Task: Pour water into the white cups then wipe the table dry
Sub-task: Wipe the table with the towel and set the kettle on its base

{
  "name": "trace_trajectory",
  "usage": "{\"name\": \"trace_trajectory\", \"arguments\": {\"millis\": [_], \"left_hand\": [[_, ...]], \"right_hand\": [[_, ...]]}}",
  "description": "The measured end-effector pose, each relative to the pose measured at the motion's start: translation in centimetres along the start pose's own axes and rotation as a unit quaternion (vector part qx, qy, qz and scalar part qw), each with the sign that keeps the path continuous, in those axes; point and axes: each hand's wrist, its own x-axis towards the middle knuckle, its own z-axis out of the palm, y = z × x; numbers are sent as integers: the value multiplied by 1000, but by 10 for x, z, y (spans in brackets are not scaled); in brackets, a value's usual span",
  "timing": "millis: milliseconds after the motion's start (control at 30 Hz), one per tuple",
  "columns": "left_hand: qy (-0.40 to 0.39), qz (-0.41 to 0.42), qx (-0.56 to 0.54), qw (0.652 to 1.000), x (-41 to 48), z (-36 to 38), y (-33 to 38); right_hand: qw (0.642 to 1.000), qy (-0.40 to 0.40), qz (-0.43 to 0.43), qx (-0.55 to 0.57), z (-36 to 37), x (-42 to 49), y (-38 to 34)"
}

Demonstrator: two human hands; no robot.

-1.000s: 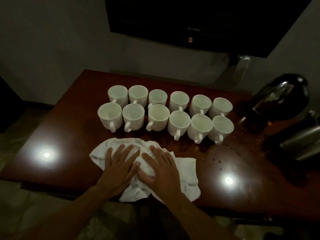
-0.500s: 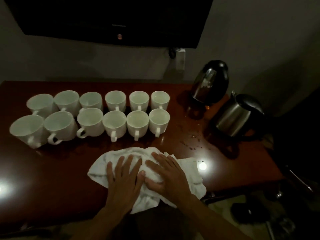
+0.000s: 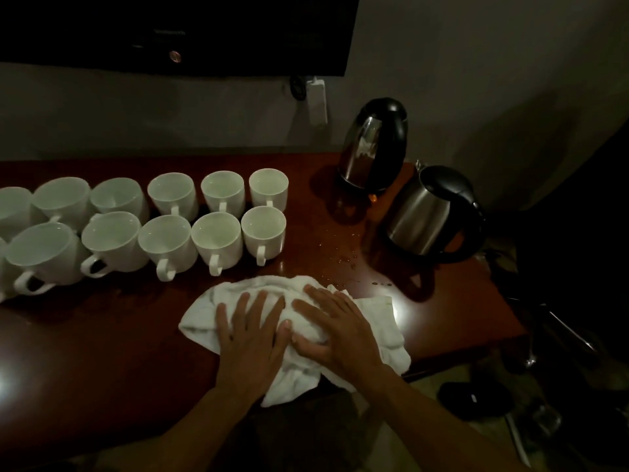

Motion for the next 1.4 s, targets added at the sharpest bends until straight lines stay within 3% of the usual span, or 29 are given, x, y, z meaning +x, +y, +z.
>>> {"name": "trace_trajectory", "arguments": {"millis": [200, 367, 433, 600, 733, 867, 1033, 1400], "left_hand": [[19, 70, -23, 997, -1, -15, -7], [-17, 68, 4, 998, -3, -47, -14], [-47, 41, -38, 997, -1, -66, -9], [29, 37, -70, 996, 18, -118, 9], [16, 23, -51, 998, 52, -153, 18], [15, 49, -43, 998, 81, -197, 24], [73, 92, -24, 993, 122, -240, 31], [132, 153, 13, 979, 230, -287, 12]], "right_hand": [[999, -35, 8, -4, -3, 2, -2], [996, -81, 18, -31, -31, 0, -2], [997, -68, 28, -39, -51, 2, 2], [996, -22, 33, -84, -114, 12, 16], [991, 32, 36, -121, -165, 27, 20], [986, 73, 62, -140, -221, 41, 29], [973, 116, 106, -169, -275, 59, 40], [954, 139, 164, -209, -306, 130, 72]]}}
